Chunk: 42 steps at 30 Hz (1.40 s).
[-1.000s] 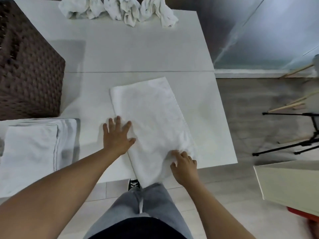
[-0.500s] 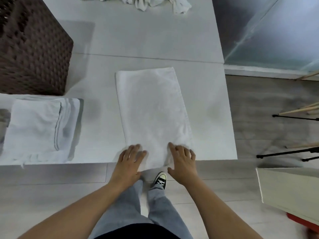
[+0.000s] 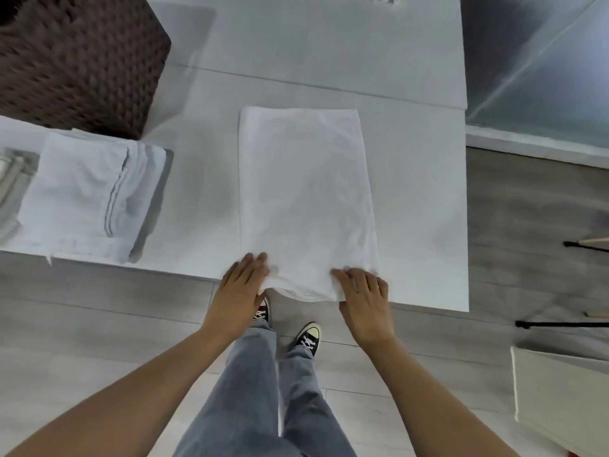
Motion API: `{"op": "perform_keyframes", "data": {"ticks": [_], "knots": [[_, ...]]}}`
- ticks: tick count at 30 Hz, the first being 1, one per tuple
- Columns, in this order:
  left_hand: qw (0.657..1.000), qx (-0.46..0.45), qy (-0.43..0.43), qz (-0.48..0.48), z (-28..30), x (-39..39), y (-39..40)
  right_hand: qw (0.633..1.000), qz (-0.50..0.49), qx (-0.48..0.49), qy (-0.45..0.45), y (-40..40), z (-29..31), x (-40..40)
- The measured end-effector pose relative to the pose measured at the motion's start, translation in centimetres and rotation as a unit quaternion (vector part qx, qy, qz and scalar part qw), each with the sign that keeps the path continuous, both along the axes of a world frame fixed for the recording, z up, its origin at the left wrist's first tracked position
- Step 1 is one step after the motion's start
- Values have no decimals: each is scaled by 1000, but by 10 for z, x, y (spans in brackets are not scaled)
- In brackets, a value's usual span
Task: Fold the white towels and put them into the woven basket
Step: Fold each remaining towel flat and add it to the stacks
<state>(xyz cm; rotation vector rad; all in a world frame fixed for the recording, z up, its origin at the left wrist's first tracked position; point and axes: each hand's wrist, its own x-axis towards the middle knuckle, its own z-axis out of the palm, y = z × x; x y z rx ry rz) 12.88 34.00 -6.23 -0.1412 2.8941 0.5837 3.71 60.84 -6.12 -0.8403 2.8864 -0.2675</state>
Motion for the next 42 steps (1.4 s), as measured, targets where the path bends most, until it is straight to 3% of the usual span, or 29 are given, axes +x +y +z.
{"op": "perform_keyframes", "data": {"ticks": [5,10,14,20,24,26,32,38,42], "knots": [[983,146,3,115,27,4,11,998,-41,-53,5,11,6,4],[953,189,-4,237,53,8,22,976,-106,-145,-120,24,20,9],[931,225,2,288,66,15,26,903,-209,-204,-315,33,53,15],[906,263,15,330,75,16,26,832,-277,-325,-354,33,85,8],[881,259,64,391,78,2,14,776,-221,-368,-462,37,89,-5],[875,258,73,403,80,-7,5,782,-181,-328,-497,36,83,-8],[889,252,55,377,89,-30,-15,843,-230,-266,-408,8,63,-18],[883,263,68,381,92,-53,-32,766,-344,-416,-350,-12,82,-47],[888,267,103,359,95,-90,-43,776,-347,-441,-287,-27,82,-71]]}}
